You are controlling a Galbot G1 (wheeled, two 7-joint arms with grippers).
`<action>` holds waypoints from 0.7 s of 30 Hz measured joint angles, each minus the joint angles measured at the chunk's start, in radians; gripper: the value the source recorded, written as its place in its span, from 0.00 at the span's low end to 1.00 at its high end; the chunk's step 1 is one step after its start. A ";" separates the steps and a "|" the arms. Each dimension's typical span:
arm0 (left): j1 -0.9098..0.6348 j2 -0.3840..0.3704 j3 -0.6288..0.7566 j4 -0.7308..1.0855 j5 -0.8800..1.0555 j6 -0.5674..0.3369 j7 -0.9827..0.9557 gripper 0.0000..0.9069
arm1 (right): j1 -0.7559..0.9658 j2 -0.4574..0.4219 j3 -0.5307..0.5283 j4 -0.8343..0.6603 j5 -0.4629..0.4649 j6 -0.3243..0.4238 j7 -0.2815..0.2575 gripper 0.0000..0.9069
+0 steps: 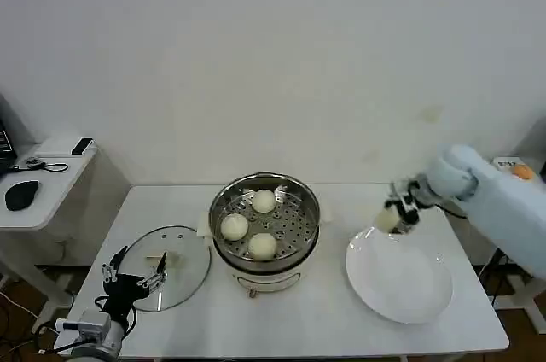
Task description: Take steamed baozi put them in steamer then cover it.
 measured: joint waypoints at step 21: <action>-0.011 -0.027 -0.034 -0.073 0.013 0.005 0.010 1.00 | 0.356 0.425 -0.343 -0.198 0.368 -0.121 0.080 0.77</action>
